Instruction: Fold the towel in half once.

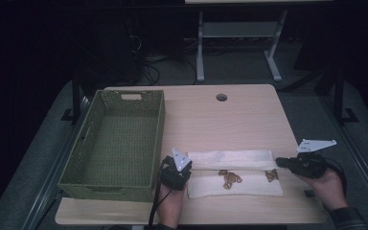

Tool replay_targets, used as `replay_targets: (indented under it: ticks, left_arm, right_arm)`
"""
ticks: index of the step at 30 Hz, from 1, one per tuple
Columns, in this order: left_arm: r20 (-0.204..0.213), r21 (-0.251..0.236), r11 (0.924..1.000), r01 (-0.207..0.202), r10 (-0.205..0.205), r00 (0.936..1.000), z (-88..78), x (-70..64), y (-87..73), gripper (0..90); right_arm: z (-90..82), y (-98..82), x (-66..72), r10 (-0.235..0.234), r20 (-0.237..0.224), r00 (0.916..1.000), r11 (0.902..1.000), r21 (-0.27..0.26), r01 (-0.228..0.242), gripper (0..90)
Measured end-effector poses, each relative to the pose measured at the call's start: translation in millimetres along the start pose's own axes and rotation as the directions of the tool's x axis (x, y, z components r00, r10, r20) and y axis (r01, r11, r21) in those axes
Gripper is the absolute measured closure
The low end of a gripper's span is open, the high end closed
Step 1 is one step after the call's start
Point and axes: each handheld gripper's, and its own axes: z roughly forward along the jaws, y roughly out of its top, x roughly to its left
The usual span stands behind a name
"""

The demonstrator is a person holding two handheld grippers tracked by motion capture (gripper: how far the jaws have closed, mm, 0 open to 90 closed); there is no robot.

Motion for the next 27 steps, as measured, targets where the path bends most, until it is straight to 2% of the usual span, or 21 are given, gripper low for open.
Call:
replay_targets:
  ticks: [10, 21, 27]
  left_arm:
    - [0.025, 0.01, 0.9999, -0.012, 0.012, 0.9996, -11.3, -8.2, -12.4, 87.9]
    - [0.05, 0.02, 0.9997, -0.014, 0.013, 0.9987, -25.6, -12.1, -25.7, 87.8]
    - [0.065, 0.045, 0.9988, -0.019, 0.016, 0.9977, -22.6, -15.9, -31.5, 87.9]
  right_arm:
    - [-11.5, -12.8, 12.8, 0.01, -0.014, 0.9999, 0.9999, -0.005, -0.01, 86.1]
    - [-16.1, -19.7, 24.8, -0.013, -0.029, 0.9995, 0.9999, 0.01, 0.014, 86.1]
    - [-16.4, -24.1, 28.5, -0.017, -0.03, 0.9994, 0.9993, 0.033, 0.018, 86.1]
